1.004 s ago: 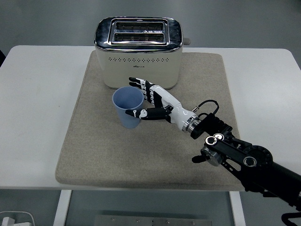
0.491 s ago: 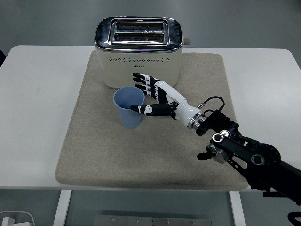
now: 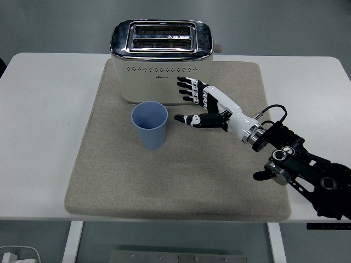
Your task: Put the water cup in front of the bread machine
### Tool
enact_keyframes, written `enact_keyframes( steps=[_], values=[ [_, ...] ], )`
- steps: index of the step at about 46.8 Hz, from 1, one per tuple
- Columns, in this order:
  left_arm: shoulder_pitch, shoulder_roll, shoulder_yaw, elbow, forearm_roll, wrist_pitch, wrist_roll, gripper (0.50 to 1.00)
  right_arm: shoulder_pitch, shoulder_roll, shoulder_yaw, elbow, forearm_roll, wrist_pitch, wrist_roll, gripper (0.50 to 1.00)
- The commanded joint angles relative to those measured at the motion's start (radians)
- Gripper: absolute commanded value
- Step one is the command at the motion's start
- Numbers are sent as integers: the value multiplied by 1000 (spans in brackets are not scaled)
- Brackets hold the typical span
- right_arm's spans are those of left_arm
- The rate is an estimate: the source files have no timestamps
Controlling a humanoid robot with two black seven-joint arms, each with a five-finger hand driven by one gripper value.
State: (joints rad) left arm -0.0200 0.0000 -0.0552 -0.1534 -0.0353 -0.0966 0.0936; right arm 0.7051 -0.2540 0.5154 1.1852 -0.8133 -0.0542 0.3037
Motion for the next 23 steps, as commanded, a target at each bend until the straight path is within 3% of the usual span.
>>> enact_keyframes(
  steps=[1, 16, 23],
  values=[
    [0, 0, 0, 0, 0, 1, 0, 1000, -4, -28, 0, 5, 13, 2, 0, 924],
    [0, 0, 0, 0, 0, 0, 0, 1000, 1, -90, 80, 13, 120, 33, -17, 924],
    [0, 0, 0, 0, 0, 0, 0, 1000, 36, -110, 98, -1, 255, 39, -84, 924]
  ],
)
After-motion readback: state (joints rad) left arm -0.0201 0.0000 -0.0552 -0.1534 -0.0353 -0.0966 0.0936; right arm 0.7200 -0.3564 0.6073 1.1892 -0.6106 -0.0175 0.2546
